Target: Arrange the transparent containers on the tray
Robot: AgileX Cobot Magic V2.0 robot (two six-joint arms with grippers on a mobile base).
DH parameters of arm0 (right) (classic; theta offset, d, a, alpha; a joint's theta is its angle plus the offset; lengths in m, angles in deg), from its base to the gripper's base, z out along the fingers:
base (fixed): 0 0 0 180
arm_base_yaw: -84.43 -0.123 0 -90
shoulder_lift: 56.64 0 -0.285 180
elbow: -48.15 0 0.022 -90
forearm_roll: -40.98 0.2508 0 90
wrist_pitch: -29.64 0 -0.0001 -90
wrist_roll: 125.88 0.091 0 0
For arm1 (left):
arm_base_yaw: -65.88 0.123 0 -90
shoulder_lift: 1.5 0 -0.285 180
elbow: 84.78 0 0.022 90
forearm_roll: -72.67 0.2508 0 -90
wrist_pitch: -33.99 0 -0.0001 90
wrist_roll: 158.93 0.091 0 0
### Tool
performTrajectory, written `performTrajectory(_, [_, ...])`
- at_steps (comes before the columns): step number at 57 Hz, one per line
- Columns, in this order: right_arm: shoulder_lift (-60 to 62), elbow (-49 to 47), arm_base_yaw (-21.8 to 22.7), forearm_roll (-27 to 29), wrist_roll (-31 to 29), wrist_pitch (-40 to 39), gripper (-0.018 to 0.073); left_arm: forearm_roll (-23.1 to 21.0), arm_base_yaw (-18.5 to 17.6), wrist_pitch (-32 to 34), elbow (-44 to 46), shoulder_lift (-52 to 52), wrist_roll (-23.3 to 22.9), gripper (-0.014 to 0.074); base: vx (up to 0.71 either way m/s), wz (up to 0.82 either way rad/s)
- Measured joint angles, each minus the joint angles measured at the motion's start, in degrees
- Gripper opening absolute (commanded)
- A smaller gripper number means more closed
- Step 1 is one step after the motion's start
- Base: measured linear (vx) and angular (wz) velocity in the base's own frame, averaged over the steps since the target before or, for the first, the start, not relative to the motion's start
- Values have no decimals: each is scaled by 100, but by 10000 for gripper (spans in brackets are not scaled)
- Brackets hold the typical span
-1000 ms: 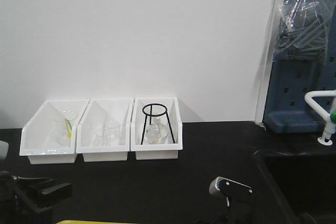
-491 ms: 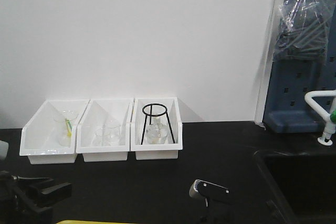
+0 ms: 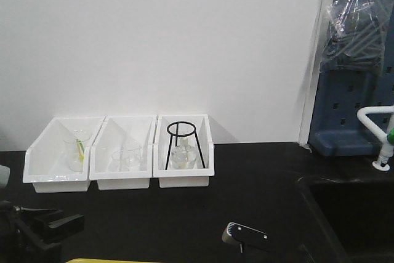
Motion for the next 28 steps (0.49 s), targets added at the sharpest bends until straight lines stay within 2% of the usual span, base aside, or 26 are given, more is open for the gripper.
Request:
performTrajectory(6, [0,0,0,0,0,0,384,0,0,0,0,0,0,401,0,0])
performTrajectory(12, [0,-22,-5,0,0,-30,426,0,0,0,0,0,0,401,0,0])
performTrajectory(20, [14,-29,-5,0,-17,-39,428,0,0,0,0,0,0,382,0,0])
performTrajectory(28, [115,-29,-5,-138,-23,-6,395,0,0,20,0,0,0,274,0,0])
